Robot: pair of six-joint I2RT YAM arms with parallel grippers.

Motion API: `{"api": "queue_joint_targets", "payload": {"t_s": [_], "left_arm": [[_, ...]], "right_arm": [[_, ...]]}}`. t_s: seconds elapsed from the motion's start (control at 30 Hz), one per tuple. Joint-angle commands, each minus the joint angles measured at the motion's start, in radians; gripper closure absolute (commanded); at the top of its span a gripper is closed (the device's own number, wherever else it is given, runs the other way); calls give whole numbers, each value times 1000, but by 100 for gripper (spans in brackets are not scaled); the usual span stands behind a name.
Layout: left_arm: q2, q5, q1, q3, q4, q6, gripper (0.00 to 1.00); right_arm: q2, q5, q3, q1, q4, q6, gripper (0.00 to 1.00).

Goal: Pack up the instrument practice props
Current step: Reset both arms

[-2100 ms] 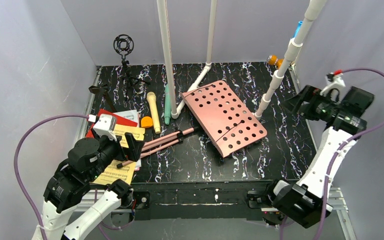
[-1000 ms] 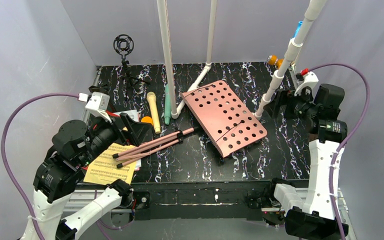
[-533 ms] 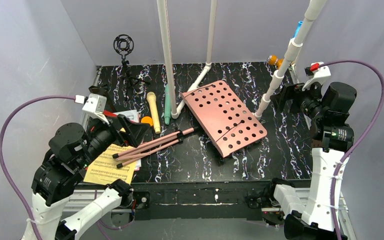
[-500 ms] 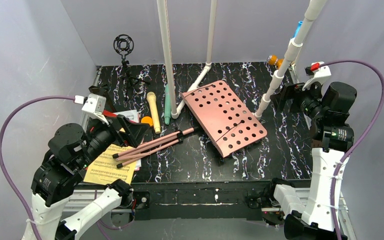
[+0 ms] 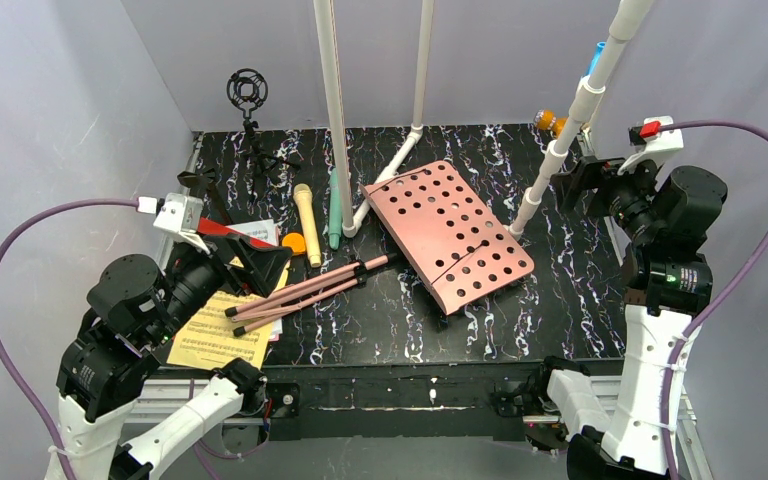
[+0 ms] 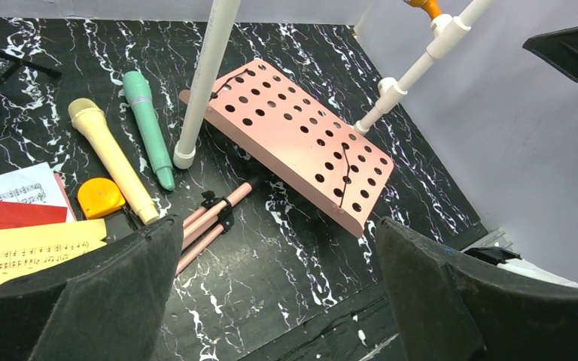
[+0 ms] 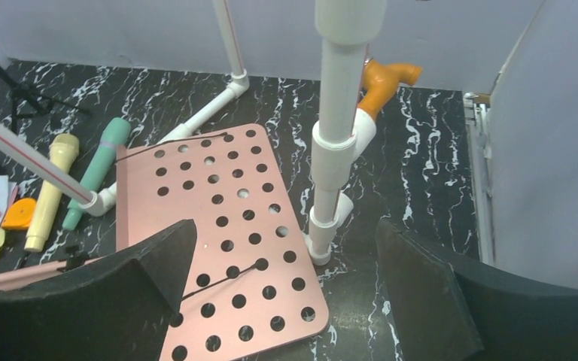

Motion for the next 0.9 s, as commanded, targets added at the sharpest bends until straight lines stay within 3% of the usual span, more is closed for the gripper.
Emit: {"api": "queue_joint_targets", "payload": {"t_s": [0.0,0.87], "left_arm": [[-9,-22,4,2,2,15,2],[-34,-76,5,-80,3,20,2]], "right_arm": [[-10,68,20,-4,61,16,2],[-27,118,-50,-4,100,-2,2]]}}
